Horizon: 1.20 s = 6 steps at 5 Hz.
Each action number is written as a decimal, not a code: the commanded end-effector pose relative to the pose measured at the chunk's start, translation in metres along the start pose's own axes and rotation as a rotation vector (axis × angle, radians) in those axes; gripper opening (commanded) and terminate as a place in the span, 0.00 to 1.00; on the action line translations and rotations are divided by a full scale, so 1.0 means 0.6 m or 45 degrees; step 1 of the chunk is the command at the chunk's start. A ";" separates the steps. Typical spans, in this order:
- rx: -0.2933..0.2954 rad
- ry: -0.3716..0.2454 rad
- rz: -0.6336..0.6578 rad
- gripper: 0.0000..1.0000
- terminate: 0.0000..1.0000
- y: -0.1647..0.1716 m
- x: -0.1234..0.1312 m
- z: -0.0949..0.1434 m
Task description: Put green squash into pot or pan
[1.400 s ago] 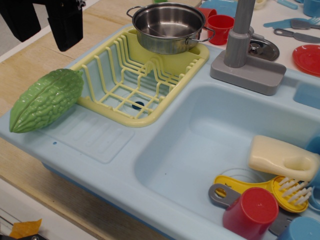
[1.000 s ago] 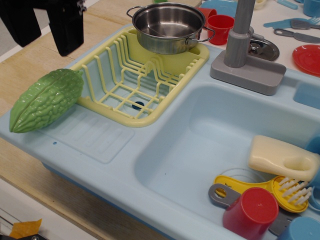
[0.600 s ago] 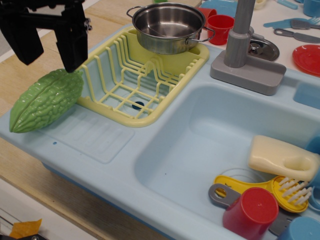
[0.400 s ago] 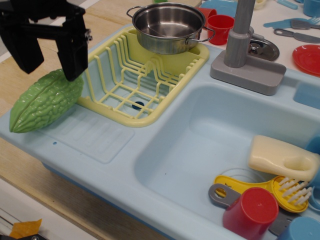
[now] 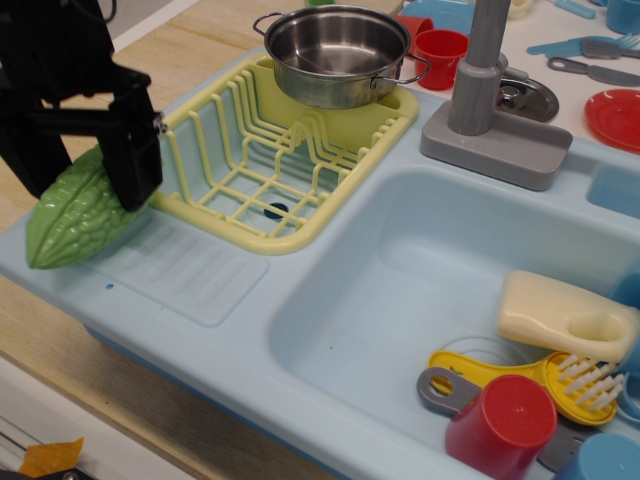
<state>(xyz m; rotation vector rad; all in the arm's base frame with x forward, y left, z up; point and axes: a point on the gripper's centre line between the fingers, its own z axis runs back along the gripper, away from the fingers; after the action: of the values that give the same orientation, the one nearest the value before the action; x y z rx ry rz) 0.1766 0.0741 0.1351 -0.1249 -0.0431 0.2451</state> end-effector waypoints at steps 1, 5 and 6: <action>-0.022 -0.050 0.006 0.00 0.00 0.004 -0.001 -0.014; 0.229 -0.215 -0.451 0.00 0.00 -0.060 0.201 0.111; 0.222 -0.138 -0.571 0.00 0.00 -0.089 0.263 0.106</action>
<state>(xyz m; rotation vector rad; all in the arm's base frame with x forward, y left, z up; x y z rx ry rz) 0.3483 0.0596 0.1871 0.0307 -0.1096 -0.2328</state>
